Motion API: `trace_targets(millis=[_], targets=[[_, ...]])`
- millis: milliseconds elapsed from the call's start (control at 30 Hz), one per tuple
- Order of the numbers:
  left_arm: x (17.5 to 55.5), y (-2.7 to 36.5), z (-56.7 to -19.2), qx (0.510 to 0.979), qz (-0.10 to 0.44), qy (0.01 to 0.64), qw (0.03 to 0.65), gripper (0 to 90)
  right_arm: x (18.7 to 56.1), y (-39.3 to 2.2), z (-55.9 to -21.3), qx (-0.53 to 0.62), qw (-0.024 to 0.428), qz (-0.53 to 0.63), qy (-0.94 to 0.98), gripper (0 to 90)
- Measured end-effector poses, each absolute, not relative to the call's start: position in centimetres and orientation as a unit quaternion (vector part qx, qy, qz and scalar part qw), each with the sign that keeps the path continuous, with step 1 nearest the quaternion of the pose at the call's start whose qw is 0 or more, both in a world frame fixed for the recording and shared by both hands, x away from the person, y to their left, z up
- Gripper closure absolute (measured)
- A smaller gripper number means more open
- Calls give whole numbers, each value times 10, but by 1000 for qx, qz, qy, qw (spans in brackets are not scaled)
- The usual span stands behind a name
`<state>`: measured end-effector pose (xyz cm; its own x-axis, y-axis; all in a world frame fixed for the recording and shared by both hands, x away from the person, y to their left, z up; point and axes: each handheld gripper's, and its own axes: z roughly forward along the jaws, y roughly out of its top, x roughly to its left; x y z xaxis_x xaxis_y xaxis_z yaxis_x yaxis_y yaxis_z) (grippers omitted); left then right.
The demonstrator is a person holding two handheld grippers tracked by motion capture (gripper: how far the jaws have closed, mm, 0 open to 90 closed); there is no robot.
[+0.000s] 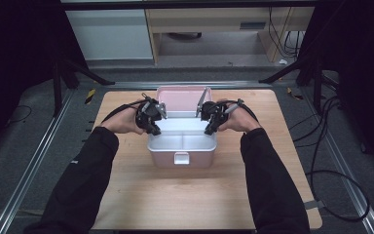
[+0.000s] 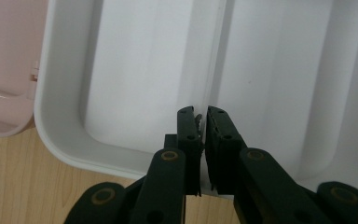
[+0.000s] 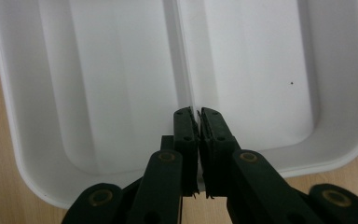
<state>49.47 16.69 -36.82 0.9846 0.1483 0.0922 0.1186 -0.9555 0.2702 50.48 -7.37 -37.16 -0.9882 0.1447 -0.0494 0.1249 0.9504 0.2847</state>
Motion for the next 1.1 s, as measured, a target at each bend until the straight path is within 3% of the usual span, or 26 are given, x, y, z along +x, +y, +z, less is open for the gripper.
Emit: trace_targets(millis=[500, 800, 1100], targets=[[469, 162, -324, 986, 91, 40, 137, 871, 485, -81, -331, 58, 72, 157, 983, 859], [422, 162, -295, 986, 84, 19, 143, 870, 429, -84, -298, 57, 70, 161, 983, 871], [378, 164, -298, 986, 83, 10, 142, 868, 378, -84, -297, 47, 75, 167, 982, 883]])
